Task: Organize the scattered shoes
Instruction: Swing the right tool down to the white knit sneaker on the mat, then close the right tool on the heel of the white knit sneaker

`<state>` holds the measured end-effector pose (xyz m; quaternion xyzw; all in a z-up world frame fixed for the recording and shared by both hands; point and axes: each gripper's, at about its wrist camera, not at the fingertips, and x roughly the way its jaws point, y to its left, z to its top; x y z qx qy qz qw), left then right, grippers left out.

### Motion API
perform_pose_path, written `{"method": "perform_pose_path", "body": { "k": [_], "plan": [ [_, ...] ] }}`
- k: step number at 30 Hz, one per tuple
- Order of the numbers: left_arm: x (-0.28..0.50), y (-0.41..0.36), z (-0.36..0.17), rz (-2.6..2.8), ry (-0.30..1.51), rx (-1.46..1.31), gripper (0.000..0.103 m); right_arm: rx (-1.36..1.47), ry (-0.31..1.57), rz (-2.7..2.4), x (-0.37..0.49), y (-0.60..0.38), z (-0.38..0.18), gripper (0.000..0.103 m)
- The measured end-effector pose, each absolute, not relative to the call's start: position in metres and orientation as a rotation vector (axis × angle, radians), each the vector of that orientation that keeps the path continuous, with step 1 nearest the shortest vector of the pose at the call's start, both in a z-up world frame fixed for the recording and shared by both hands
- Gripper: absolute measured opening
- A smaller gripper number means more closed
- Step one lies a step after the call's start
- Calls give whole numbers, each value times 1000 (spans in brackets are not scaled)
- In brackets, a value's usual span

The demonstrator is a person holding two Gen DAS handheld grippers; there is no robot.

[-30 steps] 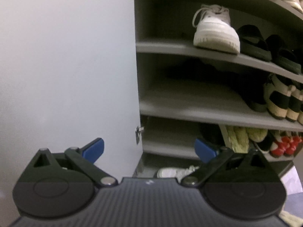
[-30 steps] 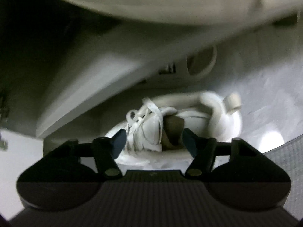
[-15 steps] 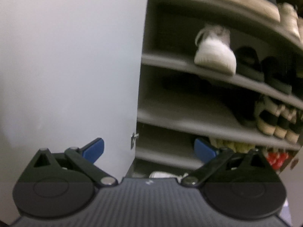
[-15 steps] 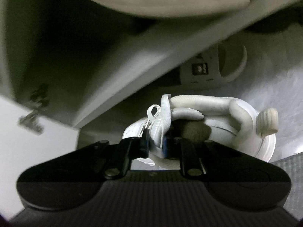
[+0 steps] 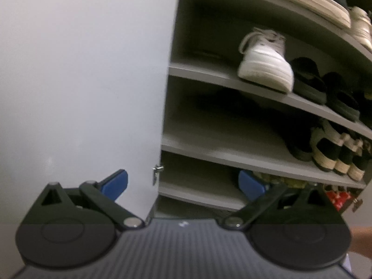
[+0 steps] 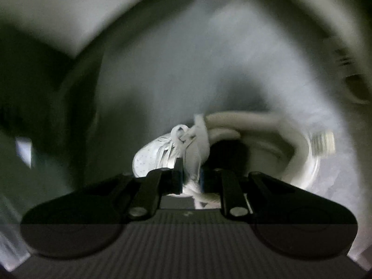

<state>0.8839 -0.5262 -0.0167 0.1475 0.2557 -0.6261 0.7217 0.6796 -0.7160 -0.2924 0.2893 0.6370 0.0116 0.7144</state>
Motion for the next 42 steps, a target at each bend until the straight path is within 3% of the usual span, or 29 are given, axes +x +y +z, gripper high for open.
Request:
{"method": "perform_pose_path", "body": {
  "k": [4, 9, 12, 14, 15, 18, 24, 27, 31, 35, 40, 42],
  "plan": [
    [873, -523, -18, -1444, 556, 353, 103, 572, 1600, 38, 673, -703, -347, 20],
    [875, -529, -24, -1461, 605, 356, 103, 832, 1375, -275, 610, -732, -333, 30],
    [877, -536, -25, -1454, 627, 345, 103, 905, 1203, -427, 585, -723, -320, 49],
    [878, -541, -26, -1450, 633, 345, 103, 919, 1023, -596, 558, -700, -306, 80],
    [879, -543, -27, -1449, 637, 345, 103, 917, 917, -708, 545, -683, -300, 86],
    [879, -547, -28, -1442, 644, 347, 103, 917, 772, -954, 528, -627, -306, 87],
    [874, -554, -33, -1430, 632, 368, 103, 790, 884, -1076, 597, -556, -388, 87],
    [868, -557, -37, -1429, 618, 387, 103, 714, 892, -1188, 612, -568, -395, 88],
    [861, -560, -42, -1437, 631, 403, 103, 850, 835, -1257, 612, -599, -414, 95],
    [857, -560, -43, -1441, 621, 408, 103, 931, 878, -1273, 615, -635, -426, 95],
    [862, -561, -45, -1415, 627, 410, 103, 1086, 681, -1282, 591, -639, -428, 90],
    [864, -562, -46, -1406, 634, 408, 103, 1179, 465, -1278, 567, -635, -415, 88]
  ]
}}
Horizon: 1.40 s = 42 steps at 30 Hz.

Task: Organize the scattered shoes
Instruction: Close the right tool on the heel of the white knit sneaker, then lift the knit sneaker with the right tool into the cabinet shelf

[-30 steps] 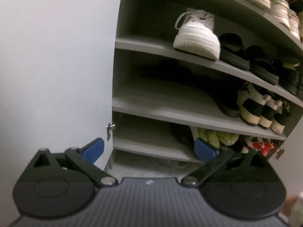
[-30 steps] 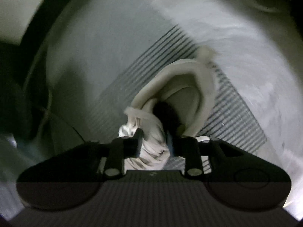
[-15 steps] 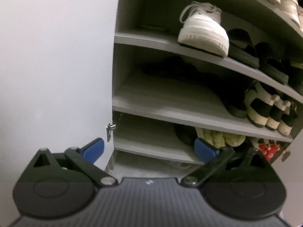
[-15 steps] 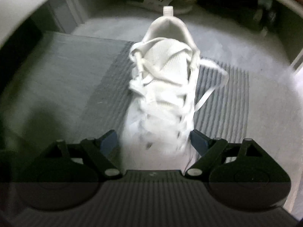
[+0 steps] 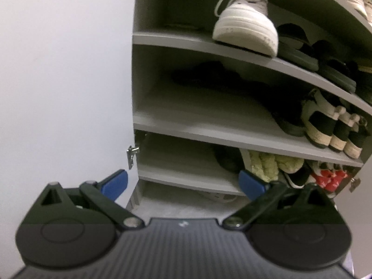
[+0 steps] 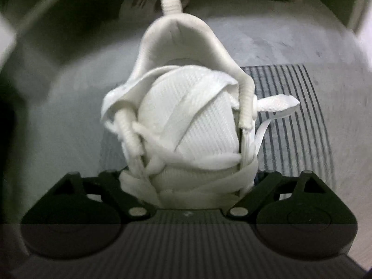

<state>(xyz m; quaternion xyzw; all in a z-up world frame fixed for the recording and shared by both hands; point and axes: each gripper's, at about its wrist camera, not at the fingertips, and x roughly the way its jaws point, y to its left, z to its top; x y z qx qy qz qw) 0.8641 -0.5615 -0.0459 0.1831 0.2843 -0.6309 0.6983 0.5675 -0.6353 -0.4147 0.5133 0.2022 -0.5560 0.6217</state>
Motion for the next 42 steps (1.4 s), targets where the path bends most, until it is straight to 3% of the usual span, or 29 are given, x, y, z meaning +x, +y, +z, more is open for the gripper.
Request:
{"method": "perform_pose_path", "body": {
  "k": [4, 10, 13, 22, 31, 42],
  "plan": [
    [865, -562, -47, -1401, 628, 417, 103, 1217, 179, -1240, 542, -635, -378, 87],
    [861, -565, -51, -1420, 641, 441, 103, 1025, -89, -1170, 520, -640, -242, 87],
    [856, -559, -53, -1429, 619, 477, 103, 873, -140, -1122, 519, -636, -162, 87],
    [852, -551, -61, -1415, 551, 584, 103, 570, -123, -961, 572, -618, -3, 87],
    [842, -536, -52, -1512, 336, 702, 103, 520, 21, -841, 677, -638, 56, 87],
    [851, -528, -24, -1509, 213, 554, 102, 617, 142, -852, 753, -685, 81, 85]
  ]
}}
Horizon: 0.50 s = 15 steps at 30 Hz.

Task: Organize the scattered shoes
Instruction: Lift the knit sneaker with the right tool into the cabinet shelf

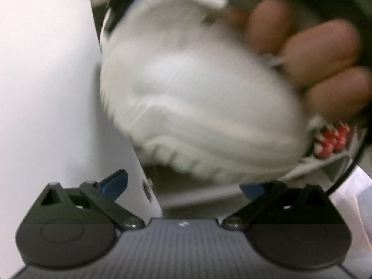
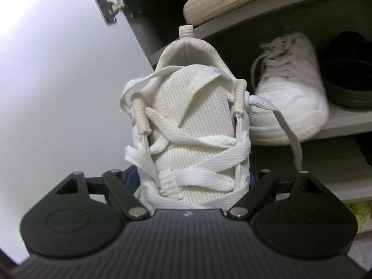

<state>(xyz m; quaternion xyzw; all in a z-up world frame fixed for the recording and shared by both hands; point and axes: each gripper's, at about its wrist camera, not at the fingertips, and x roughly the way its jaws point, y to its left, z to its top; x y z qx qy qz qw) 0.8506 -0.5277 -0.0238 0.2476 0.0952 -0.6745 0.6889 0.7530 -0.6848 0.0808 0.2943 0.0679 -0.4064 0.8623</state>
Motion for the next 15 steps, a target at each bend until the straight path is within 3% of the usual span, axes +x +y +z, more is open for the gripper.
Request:
{"method": "perform_pose_path", "body": {
  "k": [7, 12, 15],
  "plan": [
    [873, -549, -19, -1441, 276, 515, 102, 596, 201, -973, 785, -700, 87, 85],
    [859, -553, -25, -1473, 157, 563, 101, 556, 250, -1091, 792, -688, 85, 84],
    [860, -557, -28, -1532, 223, 525, 101, 586, 269, -1141, 786, -684, 84, 84]
  ]
}}
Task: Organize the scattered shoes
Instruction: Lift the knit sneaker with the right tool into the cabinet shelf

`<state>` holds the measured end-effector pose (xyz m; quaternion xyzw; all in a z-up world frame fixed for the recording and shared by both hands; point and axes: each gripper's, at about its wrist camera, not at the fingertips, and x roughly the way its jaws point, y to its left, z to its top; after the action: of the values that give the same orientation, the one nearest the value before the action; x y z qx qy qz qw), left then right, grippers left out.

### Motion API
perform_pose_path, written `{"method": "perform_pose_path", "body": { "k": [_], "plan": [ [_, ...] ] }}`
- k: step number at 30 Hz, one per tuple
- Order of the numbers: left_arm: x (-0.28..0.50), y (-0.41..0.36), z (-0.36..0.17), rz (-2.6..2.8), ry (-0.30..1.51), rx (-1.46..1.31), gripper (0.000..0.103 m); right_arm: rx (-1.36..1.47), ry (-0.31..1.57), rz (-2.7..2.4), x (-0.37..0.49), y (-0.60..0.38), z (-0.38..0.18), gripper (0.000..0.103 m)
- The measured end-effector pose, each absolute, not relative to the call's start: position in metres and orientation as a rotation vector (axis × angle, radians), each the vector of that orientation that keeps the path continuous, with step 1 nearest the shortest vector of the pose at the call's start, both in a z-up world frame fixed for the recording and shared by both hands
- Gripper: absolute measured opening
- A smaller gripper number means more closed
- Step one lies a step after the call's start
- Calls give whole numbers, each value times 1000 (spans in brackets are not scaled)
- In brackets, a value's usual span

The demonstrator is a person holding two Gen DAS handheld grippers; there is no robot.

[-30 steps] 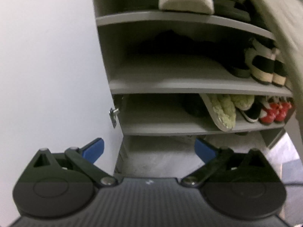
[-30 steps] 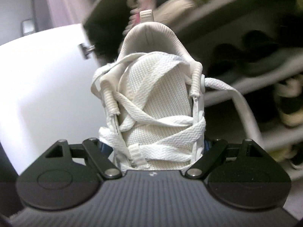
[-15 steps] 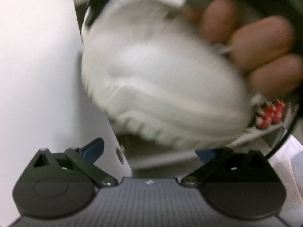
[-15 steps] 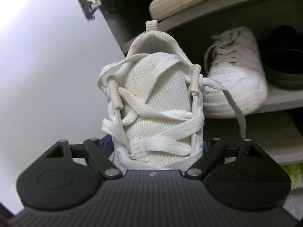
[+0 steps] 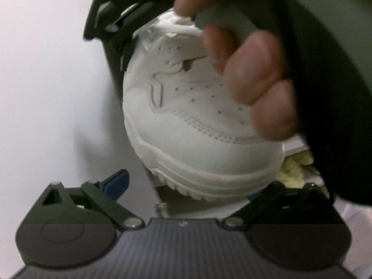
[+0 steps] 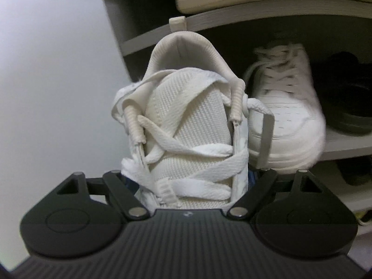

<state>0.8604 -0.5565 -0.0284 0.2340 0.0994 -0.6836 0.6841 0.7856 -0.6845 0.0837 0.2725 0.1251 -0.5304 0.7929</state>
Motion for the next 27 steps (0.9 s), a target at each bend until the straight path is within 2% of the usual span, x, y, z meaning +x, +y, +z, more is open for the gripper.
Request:
{"method": "perform_pose_path", "body": {
  "k": [5, 9, 19, 21, 27],
  "plan": [
    [865, -558, -26, -1578, 284, 464, 101, 670, 349, -1127, 788, -694, 79, 84],
    [881, -562, -15, -1533, 345, 342, 99, 709, 327, -1171, 793, -701, 89, 84],
    [876, -572, 0, -1546, 297, 322, 97, 668, 430, -1133, 806, -700, 90, 85],
    [871, -572, 7, -1554, 263, 330, 96, 664, 426, -1115, 801, -690, 91, 85],
    [890, -570, 20, -1550, 308, 227, 94, 644, 381, -1086, 784, -657, 104, 87]
  ]
}}
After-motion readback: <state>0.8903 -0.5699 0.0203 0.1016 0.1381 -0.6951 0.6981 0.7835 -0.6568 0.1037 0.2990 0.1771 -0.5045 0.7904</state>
